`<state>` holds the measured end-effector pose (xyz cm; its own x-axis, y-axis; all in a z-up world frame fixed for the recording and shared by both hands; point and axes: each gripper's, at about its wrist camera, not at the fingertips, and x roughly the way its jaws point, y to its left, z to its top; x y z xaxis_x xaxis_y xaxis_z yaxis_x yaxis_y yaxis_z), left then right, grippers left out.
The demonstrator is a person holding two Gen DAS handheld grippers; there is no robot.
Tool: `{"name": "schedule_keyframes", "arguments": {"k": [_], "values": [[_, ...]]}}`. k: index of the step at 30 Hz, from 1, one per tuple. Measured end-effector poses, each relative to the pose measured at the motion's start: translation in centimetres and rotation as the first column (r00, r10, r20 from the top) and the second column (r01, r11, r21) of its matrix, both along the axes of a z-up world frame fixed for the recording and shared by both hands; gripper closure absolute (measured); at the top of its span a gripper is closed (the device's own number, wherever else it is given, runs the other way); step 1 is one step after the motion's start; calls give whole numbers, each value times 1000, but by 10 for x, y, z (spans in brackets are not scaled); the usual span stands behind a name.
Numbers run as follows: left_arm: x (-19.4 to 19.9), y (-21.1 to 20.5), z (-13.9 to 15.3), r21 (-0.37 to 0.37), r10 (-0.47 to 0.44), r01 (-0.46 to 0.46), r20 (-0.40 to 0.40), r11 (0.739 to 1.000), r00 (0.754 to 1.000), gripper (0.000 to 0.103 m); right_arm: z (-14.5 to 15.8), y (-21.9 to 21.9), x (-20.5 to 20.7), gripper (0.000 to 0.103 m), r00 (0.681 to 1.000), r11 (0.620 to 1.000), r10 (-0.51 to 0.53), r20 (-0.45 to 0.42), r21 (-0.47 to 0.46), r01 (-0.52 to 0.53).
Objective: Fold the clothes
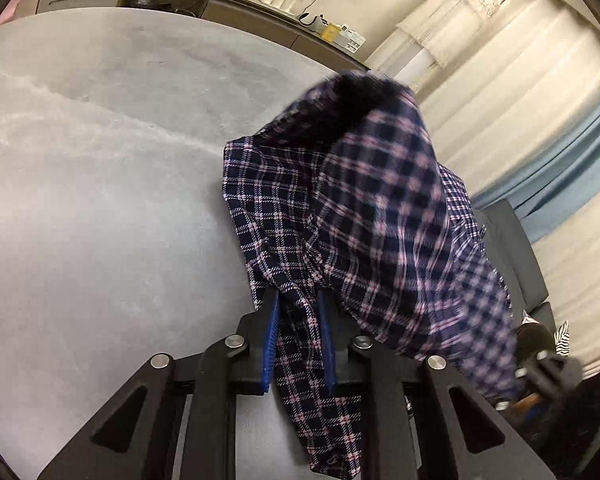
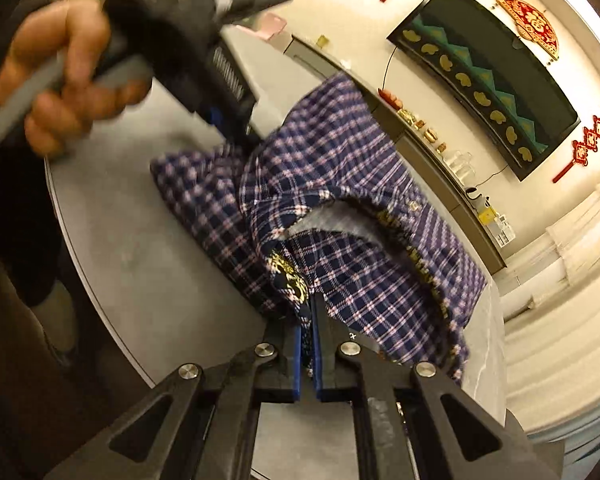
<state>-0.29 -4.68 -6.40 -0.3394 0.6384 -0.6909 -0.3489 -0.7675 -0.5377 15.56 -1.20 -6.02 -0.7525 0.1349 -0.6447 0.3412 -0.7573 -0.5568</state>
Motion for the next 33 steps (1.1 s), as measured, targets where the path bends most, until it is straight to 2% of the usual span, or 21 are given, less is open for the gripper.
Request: {"name": "schedule_keyframes", "arguments": {"k": [3,7,8,10,12,13,15,17,20,24,25,27,29,30,33], "values": [[0,-9,6,19,20,-20,-7,1000,1000,81,3,-5,1,98,1000,1000,2,-18,18,-2],[-1,-36,27,164,94,-86,-42,983,995,72,25,-3,3,98,994,999,2,-106,39,2],[-1,-44,30,205,119,-109,-38,973,992,70,29,-3,2,98,991,998,4,-134,55,3],[-5,-63,30,336,142,-139,14,932,990,61,19,-2,-7,98,994,997,17,-110,83,-8],[-12,-71,27,420,125,-145,74,896,989,55,3,-1,-15,98,998,995,21,-61,103,-14],[-18,-67,27,442,104,-133,90,887,990,52,-7,0,-19,98,999,994,19,-29,111,-15],[-29,-52,28,469,36,-84,111,879,993,50,-21,1,-20,97,1000,992,12,-2,128,-12],[-44,-37,24,484,-26,-45,139,874,990,50,-20,2,-18,97,1000,992,8,-3,127,-7],[-72,-30,10,476,0,-95,195,875,981,50,-16,7,-18,97,1000,995,-10,15,101,8],[-126,-22,-30,488,75,-238,330,840,941,52,-13,12,-19,97,999,997,-21,30,75,18],[-132,-19,-35,476,83,-248,340,844,937,69,-13,14,-20,97,999,997,-21,30,74,19],[-137,-11,-37,437,81,-224,322,871,943,80,-12,17,-21,97,999,998,-21,32,64,19],[-139,-7,-37,407,80,-209,311,889,947,78,-11,18,-20,96,999,999,-19,36,47,17],[-136,-10,-35,404,83,-211,312,890,946,74,-10,21,-20,96,999,999,-18,35,38,17],[-118,-30,-17,447,87,-202,264,871,961,57,-9,26,-21,96,999,1000,-21,31,0,21]]}}
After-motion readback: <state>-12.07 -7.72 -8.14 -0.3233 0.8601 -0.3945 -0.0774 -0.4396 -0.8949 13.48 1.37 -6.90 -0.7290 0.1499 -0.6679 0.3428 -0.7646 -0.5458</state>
